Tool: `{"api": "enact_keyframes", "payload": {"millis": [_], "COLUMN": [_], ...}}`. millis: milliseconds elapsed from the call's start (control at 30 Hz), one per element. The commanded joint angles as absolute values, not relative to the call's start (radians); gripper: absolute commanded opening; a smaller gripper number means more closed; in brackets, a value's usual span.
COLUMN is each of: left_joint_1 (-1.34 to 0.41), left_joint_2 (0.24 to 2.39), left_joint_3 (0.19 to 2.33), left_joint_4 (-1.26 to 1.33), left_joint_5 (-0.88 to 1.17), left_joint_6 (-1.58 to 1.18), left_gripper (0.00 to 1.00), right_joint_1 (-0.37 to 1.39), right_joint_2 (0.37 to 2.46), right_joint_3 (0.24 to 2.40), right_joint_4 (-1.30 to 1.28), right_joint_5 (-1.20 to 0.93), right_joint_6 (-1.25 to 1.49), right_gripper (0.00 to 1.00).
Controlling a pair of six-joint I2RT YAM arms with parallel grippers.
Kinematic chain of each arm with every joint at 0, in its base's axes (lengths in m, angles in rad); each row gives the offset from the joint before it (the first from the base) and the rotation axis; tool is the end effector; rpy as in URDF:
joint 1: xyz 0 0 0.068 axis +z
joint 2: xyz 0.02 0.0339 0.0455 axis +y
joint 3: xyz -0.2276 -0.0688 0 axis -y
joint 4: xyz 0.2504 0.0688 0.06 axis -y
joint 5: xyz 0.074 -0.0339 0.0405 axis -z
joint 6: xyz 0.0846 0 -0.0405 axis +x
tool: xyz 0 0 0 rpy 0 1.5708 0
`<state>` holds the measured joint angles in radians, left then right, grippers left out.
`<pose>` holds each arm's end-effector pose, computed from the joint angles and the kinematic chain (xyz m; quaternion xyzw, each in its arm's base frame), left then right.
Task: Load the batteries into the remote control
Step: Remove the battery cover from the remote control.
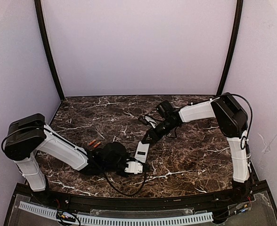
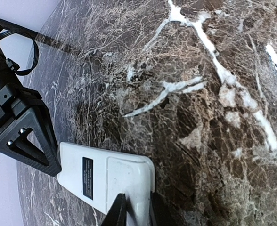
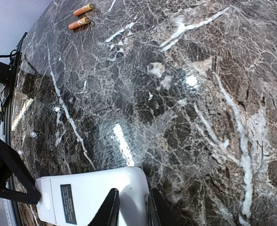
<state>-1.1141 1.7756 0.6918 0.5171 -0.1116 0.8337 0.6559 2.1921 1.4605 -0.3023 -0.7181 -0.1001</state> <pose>0.1716 -0.3278 0.0583 0.7088 0.5141 -0.0187 0.4826 0.3221 0.3181 0.0576 -0.4198 0.8046 0.3939 0.1458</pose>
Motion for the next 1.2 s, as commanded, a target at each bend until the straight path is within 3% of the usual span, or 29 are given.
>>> {"api": "enact_keyframes", "payload": {"millis": [0,733,1100,1167], "left_joint_1": [-1.137,-1.215,-1.216,-1.216], "left_joint_2": [1.735,1.578,1.446,1.442], "left_joint_3": [0.665,0.581,0.518,0.522], "left_joint_4": [0.437,0.358,0.303,0.288], "left_joint_5": [-0.116,-0.242,-0.36,-0.364], "left_joint_6": [0.83,0.766,0.72,0.697], "left_gripper": [0.17,0.01,0.01,0.06], "right_joint_1": [0.664,0.664,0.664,0.664], "right_joint_2": [2.227,2.231,2.231,2.226], "right_joint_3": [1.465,1.467,1.468,1.467], "right_joint_4": [-0.347,-0.351,-0.35,-0.353], "right_joint_5": [-0.698,-0.697,-0.701,-0.704], "right_joint_6": [-0.107,-0.104,-0.103,-0.102], "right_gripper": [0.2,0.18,0.18,0.18]}}
